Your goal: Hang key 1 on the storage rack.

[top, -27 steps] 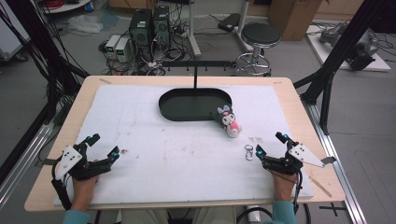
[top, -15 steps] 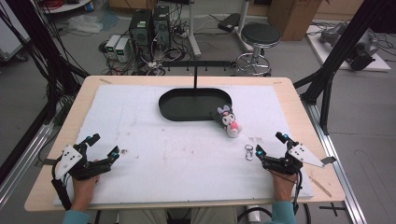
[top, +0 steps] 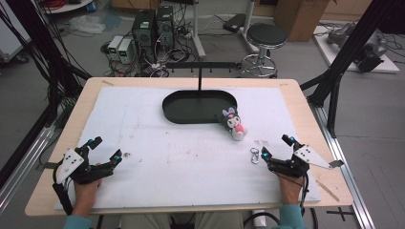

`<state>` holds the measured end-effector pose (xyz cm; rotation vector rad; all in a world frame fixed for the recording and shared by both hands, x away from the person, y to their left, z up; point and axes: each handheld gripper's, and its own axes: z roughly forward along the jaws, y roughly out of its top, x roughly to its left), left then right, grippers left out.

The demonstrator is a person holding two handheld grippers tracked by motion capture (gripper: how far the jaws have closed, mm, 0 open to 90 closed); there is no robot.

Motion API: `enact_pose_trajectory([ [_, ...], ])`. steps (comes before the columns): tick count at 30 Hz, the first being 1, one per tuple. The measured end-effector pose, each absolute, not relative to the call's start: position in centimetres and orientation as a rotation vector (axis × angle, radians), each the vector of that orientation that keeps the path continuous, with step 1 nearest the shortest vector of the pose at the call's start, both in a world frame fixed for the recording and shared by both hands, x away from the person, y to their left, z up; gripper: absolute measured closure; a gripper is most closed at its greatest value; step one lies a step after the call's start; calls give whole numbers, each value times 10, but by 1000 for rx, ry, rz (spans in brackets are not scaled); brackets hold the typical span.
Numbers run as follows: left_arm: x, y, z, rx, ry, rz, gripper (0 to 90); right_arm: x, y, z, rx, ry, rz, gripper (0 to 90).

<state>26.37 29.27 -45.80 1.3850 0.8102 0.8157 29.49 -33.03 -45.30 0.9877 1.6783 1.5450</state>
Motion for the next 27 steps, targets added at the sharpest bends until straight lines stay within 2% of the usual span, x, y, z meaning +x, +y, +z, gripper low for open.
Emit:
enact_pose_trajectory([
  [27,263,293,-458,1384,807,817,121,347,-310,-360,1027,1982,1374,34],
])
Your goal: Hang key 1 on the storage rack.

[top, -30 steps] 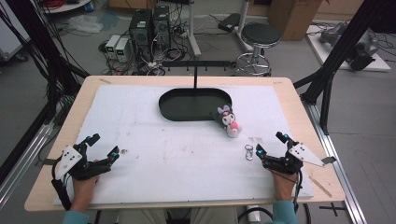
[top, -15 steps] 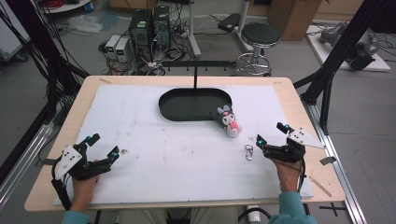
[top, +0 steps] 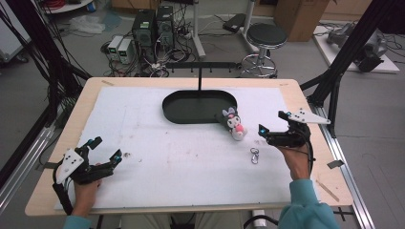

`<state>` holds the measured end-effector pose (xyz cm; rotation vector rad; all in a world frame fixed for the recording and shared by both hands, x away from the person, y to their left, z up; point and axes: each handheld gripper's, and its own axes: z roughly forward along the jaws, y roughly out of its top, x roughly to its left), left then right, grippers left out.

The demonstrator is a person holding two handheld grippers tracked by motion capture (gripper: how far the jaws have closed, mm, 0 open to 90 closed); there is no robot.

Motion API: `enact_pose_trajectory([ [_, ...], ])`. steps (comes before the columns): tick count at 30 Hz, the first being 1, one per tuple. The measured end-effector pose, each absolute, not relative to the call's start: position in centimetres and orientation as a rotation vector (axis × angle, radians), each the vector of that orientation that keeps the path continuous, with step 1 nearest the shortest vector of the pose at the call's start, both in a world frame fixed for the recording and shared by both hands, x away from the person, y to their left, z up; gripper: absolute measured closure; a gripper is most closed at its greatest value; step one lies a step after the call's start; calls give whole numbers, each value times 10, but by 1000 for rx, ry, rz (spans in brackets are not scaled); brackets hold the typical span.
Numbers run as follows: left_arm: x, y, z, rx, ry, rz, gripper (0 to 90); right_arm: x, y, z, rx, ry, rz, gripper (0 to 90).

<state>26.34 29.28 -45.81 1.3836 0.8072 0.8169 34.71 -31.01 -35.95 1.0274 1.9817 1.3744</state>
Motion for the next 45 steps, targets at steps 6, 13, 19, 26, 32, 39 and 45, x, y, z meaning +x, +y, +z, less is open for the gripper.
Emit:
enact_pose_trajectory([
  [6,263,293,-458,1384,808,816,121,362,-298,-351,1038,2077,1331,34],
  [13,263,293,-458,1383,808,816,121,381,-285,-348,1036,2172,1258,34],
  [19,263,293,-458,1385,808,816,121,396,-274,-353,1064,2259,1161,35],
  [26,263,293,-458,1384,808,815,121,411,-261,-363,1103,2360,1070,35],
  [32,263,293,-458,1384,808,815,121,420,-250,-370,1122,2437,970,35],
  [39,263,293,-458,1384,808,816,121,429,-239,-375,1119,2521,885,35],
  [45,264,293,-458,1384,808,815,121,434,-231,-384,1125,2571,823,42],
])
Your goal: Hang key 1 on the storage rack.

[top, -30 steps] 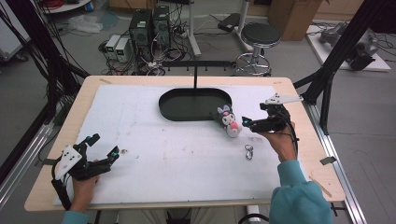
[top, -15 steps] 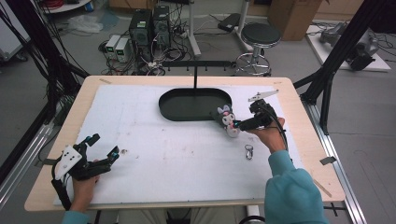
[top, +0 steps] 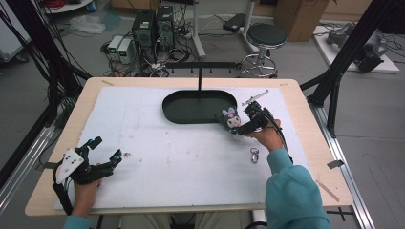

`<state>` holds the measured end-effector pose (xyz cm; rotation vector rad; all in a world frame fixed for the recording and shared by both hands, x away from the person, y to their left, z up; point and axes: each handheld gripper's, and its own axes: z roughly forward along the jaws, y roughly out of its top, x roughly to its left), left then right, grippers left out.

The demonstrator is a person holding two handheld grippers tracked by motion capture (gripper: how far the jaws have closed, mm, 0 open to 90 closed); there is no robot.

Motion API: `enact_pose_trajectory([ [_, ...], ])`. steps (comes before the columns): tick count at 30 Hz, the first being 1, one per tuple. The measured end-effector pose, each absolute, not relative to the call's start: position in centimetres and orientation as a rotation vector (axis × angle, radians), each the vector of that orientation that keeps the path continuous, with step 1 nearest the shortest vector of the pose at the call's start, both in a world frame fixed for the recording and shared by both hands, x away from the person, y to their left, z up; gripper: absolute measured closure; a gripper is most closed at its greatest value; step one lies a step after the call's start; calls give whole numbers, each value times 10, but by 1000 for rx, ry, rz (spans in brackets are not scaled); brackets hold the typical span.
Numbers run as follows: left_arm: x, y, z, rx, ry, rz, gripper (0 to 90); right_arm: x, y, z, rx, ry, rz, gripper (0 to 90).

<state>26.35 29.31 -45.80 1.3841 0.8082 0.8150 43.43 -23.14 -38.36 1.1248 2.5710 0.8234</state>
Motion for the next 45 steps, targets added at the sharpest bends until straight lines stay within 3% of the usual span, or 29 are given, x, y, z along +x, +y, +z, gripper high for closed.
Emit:
enact_pose_trajectory([
  [13,263,293,-458,1384,807,817,121,441,-222,-398,1178,2624,662,75],
  [15,263,293,-458,1384,808,816,121,442,-221,-399,1170,2629,647,153],
  [28,263,293,-458,1384,807,818,121,447,-216,-408,1226,2647,590,214],
  [45,263,293,-458,1383,808,818,121,446,-214,-407,1213,2679,590,510],
])
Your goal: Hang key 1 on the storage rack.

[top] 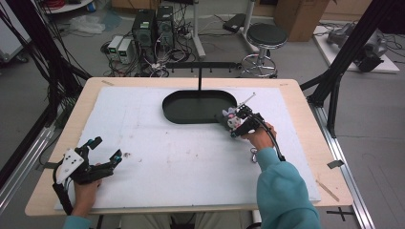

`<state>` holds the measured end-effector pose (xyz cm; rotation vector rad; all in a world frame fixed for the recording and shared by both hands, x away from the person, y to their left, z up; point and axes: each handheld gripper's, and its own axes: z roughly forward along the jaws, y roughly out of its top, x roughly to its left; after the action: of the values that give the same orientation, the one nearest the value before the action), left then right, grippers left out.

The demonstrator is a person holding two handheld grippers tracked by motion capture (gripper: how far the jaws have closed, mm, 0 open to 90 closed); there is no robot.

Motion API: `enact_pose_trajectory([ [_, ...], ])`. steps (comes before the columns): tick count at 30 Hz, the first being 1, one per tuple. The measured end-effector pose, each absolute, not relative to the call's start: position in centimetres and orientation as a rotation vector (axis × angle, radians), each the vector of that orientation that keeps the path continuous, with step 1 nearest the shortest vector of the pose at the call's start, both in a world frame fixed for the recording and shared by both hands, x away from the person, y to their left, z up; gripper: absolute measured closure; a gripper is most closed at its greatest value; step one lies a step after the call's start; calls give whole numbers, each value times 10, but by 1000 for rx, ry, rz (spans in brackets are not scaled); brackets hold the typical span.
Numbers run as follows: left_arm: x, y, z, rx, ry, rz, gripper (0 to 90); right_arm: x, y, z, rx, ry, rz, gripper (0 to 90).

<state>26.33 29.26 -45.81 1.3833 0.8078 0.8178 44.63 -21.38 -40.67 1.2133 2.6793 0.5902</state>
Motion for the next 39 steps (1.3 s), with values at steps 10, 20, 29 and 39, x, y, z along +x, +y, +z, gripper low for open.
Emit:
enact_pose_trajectory([
  [10,263,293,-458,1384,808,817,121,445,-216,-401,1183,2680,625,539],
  [20,263,293,-458,1384,809,817,121,442,-221,-391,1195,2640,783,543],
  [29,263,293,-458,1385,808,818,121,441,-220,-371,1169,2597,915,543],
  [39,263,293,-458,1385,807,816,121,443,-214,-353,1132,2533,1067,542],
])
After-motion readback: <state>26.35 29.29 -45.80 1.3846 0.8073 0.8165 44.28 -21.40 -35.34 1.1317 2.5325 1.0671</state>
